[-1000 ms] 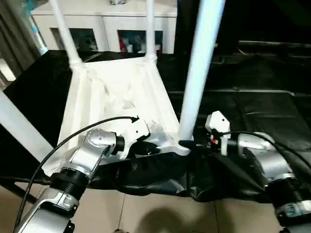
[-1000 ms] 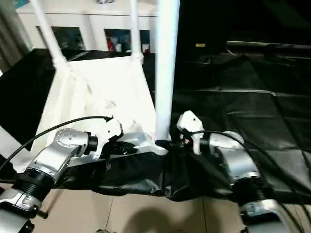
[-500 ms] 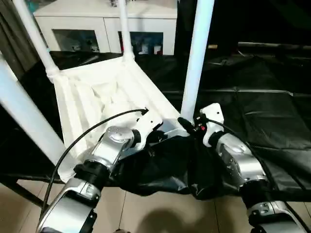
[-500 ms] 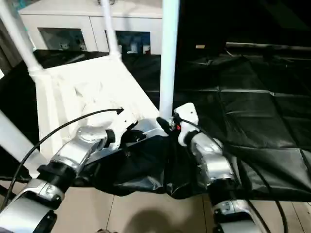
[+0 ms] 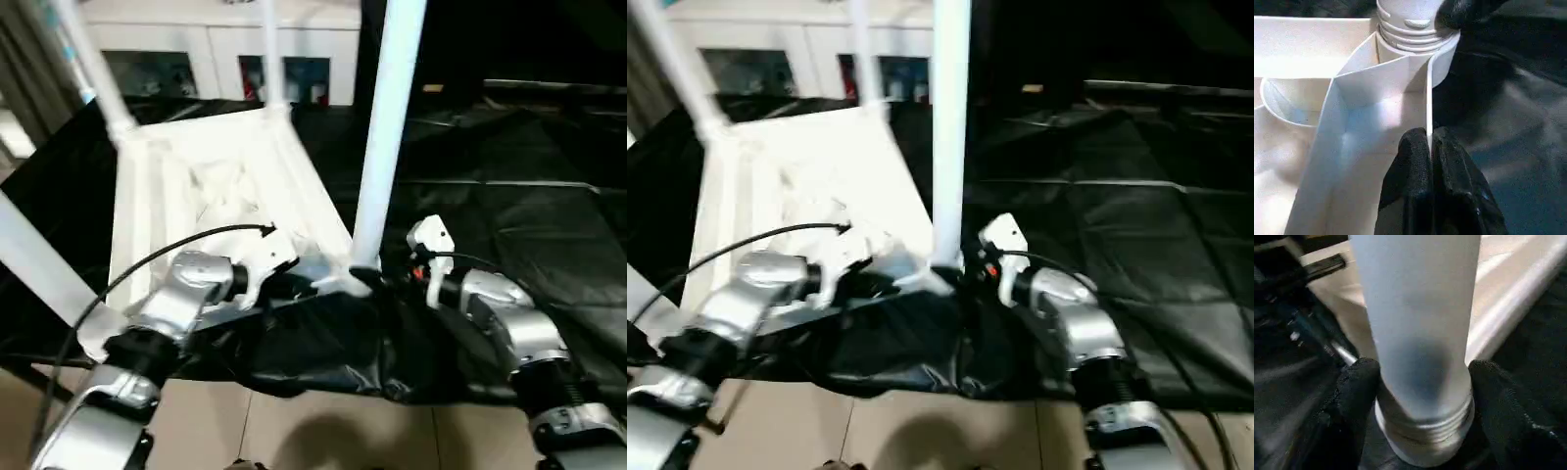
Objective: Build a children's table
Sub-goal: Rotate leg to tighten
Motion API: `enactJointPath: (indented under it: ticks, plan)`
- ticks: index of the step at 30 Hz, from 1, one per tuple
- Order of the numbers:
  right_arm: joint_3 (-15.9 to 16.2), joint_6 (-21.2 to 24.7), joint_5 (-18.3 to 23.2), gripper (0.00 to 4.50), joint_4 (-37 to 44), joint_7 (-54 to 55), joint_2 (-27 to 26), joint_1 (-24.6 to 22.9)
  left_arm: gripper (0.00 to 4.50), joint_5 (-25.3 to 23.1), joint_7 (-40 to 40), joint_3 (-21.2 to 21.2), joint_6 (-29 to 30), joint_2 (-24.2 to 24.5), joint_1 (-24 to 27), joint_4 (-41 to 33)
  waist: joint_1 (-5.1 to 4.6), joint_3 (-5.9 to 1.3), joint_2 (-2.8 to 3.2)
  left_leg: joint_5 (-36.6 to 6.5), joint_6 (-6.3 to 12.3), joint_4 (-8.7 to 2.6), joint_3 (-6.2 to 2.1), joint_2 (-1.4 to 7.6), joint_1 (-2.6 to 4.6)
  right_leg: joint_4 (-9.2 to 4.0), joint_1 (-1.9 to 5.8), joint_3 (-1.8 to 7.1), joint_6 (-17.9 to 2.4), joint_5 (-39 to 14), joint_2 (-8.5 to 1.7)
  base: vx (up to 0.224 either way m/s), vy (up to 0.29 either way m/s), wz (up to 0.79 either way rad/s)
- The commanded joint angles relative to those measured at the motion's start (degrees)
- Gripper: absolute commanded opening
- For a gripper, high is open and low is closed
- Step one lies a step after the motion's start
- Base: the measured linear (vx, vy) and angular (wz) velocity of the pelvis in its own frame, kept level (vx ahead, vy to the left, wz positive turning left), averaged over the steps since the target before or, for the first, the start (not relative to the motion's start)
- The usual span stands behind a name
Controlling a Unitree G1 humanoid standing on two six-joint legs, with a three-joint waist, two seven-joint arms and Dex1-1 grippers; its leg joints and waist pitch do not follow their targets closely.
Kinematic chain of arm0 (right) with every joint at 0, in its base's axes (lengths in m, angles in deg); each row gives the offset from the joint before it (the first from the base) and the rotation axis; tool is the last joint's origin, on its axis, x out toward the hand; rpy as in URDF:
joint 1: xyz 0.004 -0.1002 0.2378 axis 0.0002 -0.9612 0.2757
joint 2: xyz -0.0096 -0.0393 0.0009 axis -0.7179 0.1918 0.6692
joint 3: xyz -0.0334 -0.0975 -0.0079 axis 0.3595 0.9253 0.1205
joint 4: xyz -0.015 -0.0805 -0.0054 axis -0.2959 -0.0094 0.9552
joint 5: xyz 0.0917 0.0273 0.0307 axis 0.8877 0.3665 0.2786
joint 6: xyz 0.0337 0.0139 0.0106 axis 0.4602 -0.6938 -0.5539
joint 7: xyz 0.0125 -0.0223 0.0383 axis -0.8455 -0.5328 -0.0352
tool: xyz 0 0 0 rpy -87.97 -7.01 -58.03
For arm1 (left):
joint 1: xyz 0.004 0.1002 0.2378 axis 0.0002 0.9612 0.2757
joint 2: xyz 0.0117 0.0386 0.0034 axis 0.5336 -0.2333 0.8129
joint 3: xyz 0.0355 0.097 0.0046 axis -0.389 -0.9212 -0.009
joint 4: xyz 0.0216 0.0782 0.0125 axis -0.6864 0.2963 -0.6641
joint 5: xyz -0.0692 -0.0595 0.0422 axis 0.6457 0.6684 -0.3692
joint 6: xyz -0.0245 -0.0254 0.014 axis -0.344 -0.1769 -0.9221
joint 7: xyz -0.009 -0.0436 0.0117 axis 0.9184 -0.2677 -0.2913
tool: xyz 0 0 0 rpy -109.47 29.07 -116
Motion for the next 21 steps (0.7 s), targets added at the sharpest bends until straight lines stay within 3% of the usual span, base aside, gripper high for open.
enactJointPath:
  ticks: [1,3,5,8,11,15,18,21]
  plan:
    - [1.21,0.47,-0.18,3.18,0.83,-3.07,0.91,-0.18,0.0,2.8,-2.99,-0.13,-0.9,-0.25,0.18,-1.8,0.5,-3.78,-0.59,-14.22,4.11,-3.58,-0.59,2.51,1.67,-3.32,1.76,1.77,-14.1,-10.8,-2.63,0.056,-0.006,0.06]
    - [1.56,0.17,-0.31,3.18,0.37,-5.54,2.07,0.05,0.0,3.27,-4.39,0.17,-1.13,0.29,0.06,-1.64,0.92,-3.97,-0.65,-10.46,5.4,-3.31,-0.54,2.35,1.08,-2.5,2.34,1.63,-15.12,-5.89,-2.59,0.053,-0.004,0.04]
    - [1.86,0.05,-0.23,3.18,0.17,-6.78,2.67,0.25,0.0,3.61,-5.45,0.27,-1.28,0.64,-0.06,-1.45,1.21,-4.04,-0.73,-9.44,6.08,-3.15,-0.51,2.3,1.06,-2.34,2.44,1.54,-15.36,-4.8,-2.65,0.0,0.0,0.0]
    - [1.93,-0.35,-0.07,3.03,-0.49,-8.06,2.97,0.89,0.0,4.29,-7.31,0.59,-1.28,1.03,-0.31,-1.21,1.43,-3.91,-0.66,-10.14,6.02,-3.23,-0.49,2.34,1.07,-2.57,2.37,1.52,-15.18,-6.88,-2.74,0.0,0.0,0.0]
    - [1.75,-0.45,0.22,2.82,-1.01,-8.03,2.67,1.25,0.0,4.23,-7.63,0.77,-1.28,0.99,-0.35,-1.23,1.39,-3.7,-0.63,-12.84,4.22,-3.58,-0.59,2.5,1.28,-3.02,2.23,1.57,-14.28,-11.6,-2.75,0.0,0.0,0.0]
    - [1.85,-0.87,0.58,2.71,-0.61,-8.53,1.68,0.65,0.0,3.73,-7.14,1.03,-1.68,0.74,-0.62,-0.7,1.4,-3.83,-0.66,-12.52,3.77,-3.57,-0.62,2.43,1.2,-2.88,2.33,1.6,-14.15,-10.54,-2.7,0.0,0.0,0.0]
    - [1.25,-0.95,0.68,2.68,-0.31,-6.79,0.62,-0.32,0.0,2.4,-2.29,1.87,-2.64,-0.36,-1.52,1.31,1.45,-4.01,-0.66,-11.86,4.03,-3.42,-0.6,2.39,1.13,-2.76,2.44,1.59,-14.24,-9.64,-2.74,0.0,0.0,0.0]
    - [-0.07,-1.26,-0.26,2.67,-1.34,-1.04,-1.23,-1.04,0.0,0.76,3.59,2.74,-2.92,-1.69,-2.92,4.17,1.54,-3.8,-0.71,-13.3,3.39,-3.55,-0.57,2.36,1.39,-3.28,2.14,1.67,-13.38,-13.04,-2.81,0.0,0.0,0.0]
